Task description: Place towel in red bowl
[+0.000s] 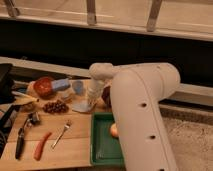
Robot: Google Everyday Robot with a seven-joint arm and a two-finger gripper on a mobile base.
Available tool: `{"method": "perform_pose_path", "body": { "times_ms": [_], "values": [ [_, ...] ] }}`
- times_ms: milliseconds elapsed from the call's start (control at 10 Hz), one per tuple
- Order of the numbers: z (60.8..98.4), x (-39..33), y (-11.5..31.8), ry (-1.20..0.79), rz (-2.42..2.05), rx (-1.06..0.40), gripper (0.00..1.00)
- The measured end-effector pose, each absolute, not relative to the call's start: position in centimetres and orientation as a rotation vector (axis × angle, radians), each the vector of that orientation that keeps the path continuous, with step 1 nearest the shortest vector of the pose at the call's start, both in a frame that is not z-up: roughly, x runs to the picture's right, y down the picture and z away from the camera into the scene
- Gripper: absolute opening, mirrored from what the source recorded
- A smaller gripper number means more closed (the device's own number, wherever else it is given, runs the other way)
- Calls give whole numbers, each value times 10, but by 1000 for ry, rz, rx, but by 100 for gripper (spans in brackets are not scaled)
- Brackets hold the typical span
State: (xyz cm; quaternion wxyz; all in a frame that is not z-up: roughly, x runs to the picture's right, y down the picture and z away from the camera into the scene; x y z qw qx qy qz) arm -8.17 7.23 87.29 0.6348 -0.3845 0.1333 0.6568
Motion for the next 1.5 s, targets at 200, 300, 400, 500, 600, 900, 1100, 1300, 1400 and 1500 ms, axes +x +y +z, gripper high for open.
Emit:
{"method": "perform_pose_path", "body": {
  "times_ms": [200,300,400,500,600,900,1100,1300,1400,1500],
  "values": [
    [843,-86,46,219,1499,-838,0],
    [825,-87,29,159,1504,-813,0],
    [813,-88,18,108,1504,-799,0],
    [801,-92,3,48,1502,-789,0],
    [793,-98,-10,-10,1497,-786,0],
    [751,-140,-46,-194,1401,-821,0],
    [746,-143,-48,-204,1391,-826,0],
    [746,-143,-47,-204,1391,-827,0],
    [746,-142,-48,-205,1394,-826,0],
    [746,-143,-51,-215,1388,-824,0]
  ]
}}
